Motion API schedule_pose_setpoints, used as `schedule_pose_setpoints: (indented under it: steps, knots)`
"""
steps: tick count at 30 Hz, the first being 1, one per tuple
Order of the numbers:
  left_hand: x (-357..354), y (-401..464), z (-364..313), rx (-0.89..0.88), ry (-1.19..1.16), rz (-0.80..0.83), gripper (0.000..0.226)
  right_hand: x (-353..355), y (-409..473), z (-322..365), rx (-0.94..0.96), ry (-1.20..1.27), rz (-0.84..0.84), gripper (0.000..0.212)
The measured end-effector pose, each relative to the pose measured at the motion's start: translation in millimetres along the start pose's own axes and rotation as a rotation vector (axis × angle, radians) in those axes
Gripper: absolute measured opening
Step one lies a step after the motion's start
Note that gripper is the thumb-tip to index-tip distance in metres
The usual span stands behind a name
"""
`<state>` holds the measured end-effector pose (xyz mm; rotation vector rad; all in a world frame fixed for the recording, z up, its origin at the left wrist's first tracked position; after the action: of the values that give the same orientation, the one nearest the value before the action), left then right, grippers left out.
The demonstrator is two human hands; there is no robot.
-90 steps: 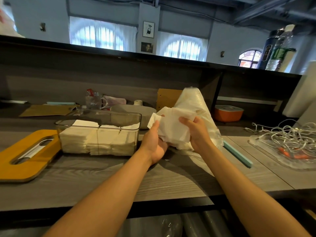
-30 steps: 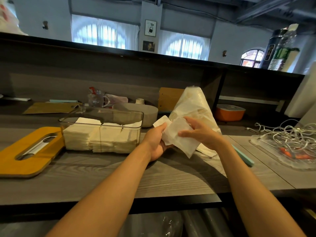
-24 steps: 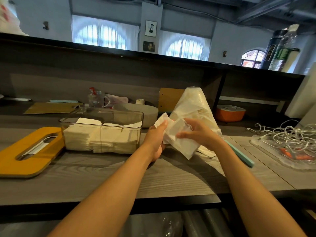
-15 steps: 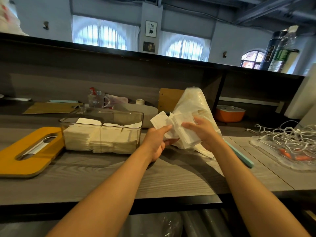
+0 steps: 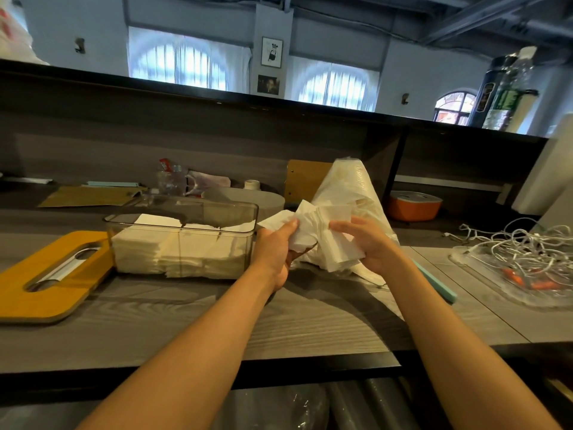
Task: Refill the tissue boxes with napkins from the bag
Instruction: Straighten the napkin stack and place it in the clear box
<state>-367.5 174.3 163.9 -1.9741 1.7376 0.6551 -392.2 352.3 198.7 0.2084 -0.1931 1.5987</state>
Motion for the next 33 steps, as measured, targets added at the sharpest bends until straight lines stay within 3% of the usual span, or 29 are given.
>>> schedule_pose_setpoints:
  steps: [5, 10, 14, 17, 21, 26, 30, 33]
  knots:
    - [1, -1, -2, 0.008, -0.010, -0.014, 0.022, 27, -5, 11, 0.083, 0.172, -0.171, 0.034]
    - [-1, -8, 4, 0.088, -0.035, -0.002, 0.032, 20, -20, 29, 0.160, 0.588, 0.134, 0.043]
    - [-14, -16, 7, 0.160, -0.124, 0.111, 0.011, -2, -18, 19, 0.101, 0.295, 0.113, 0.065]
    - [-19, -18, 4, 0.156, -0.140, 0.143, 0.010, -16, -21, 19, 0.113, 0.150, 0.100, 0.032]
    - [-25, -22, 1, 0.140, -0.129, 0.189, 0.012, -23, -22, 12, 0.057, 0.184, 0.175, 0.024]
    - [-18, -18, 3, 0.132, -0.025, 0.168, 0.030, -13, -17, 10, 0.045, 0.061, 0.098, 0.052]
    - [-17, -14, 9, 0.174, -0.013, 0.159, 0.035, 9, -11, 11, 0.065, 0.250, -0.069, 0.037]
    - [-19, -17, 18, 0.256, -0.018, 0.182, 0.050, 6, -14, 24, 0.162, 0.427, -0.024, 0.044]
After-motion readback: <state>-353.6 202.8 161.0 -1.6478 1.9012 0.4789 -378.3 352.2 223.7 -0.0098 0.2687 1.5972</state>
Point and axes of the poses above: each hand's wrist, its own y-axis towards the middle knuckle, its own x-axis out of the back of the hand, z = x × y, the point moved 10 cm from there along y, towards the middle knuckle, and after that the axes turned 6 degrees about -y, right-handed, at the moved point
